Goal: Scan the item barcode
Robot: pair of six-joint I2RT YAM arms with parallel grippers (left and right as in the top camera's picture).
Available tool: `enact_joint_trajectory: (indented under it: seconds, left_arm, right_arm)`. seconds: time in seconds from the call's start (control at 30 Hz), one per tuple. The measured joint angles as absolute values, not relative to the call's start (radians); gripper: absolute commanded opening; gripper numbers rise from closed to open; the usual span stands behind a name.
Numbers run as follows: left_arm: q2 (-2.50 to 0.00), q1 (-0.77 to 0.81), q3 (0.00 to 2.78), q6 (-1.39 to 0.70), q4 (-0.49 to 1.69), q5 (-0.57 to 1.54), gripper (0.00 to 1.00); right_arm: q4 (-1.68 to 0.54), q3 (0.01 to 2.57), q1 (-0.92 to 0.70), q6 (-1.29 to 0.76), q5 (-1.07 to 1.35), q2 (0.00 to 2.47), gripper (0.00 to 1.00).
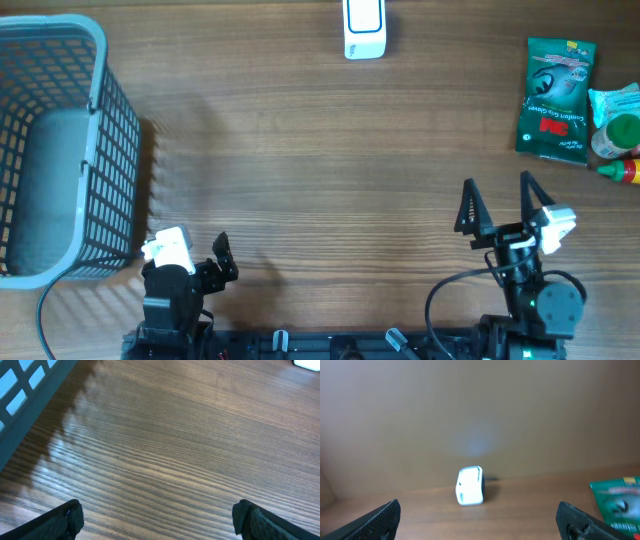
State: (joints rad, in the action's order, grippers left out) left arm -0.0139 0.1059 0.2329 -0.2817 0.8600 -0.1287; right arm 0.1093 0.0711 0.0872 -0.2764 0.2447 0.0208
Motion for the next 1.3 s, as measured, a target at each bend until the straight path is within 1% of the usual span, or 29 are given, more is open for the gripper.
enact_joint_trajectory:
  seconds: [0.1,0.27,0.93,1.03,1.07,1.1,1.13,1.2,1.3]
  left_arm:
    - [-0.014,0.106,0.233,-0.282,0.86,-0.129,1.0]
    - [-0.014,0.106,0.233,-0.282,0.86,-0.129,1.0]
    - [-0.014,0.106,0.233,-0.282,0.859,-0.128,1.0]
    - [-0.014,0.106,0.229,-0.281,0.699,-0.112,1.0]
    - [-0.014,0.106,0.226,-0.275,0.62,-0.109,1.0]
    - [-0.014,0.106,0.226,-0.247,0.482,-0.104,1.0]
    - [-0.014,0.106,0.228,-0.225,0.434,-0.102,1.0]
    - [-0.014,0.106,0.228,-0.174,0.363,-0.096,1.0]
    - [-0.013,0.102,0.221,-0.11,0.328,-0.09,1.0]
  right_arm:
    - [0.112,0.037,0.087,-0.276,0.227,0.021,1.0]
    - [0.007,0.006,0.087,-0.284,0.216,0.019,1.0]
    - [0.011,0.006,0.086,-0.284,0.215,0.019,0.99]
    - [0.012,0.006,0.086,-0.284,0.215,0.018,1.0]
    - [0.012,0.006,0.086,-0.284,0.215,0.017,1.0]
    - [0.011,0.006,0.086,-0.284,0.215,0.017,1.0]
    - [0.012,0.006,0.086,-0.284,0.215,0.017,1.0]
    - [0.011,0.006,0.086,-0.284,0.215,0.017,1.0]
    - [0.012,0.006,0.086,-0.284,0.215,0.017,1.0]
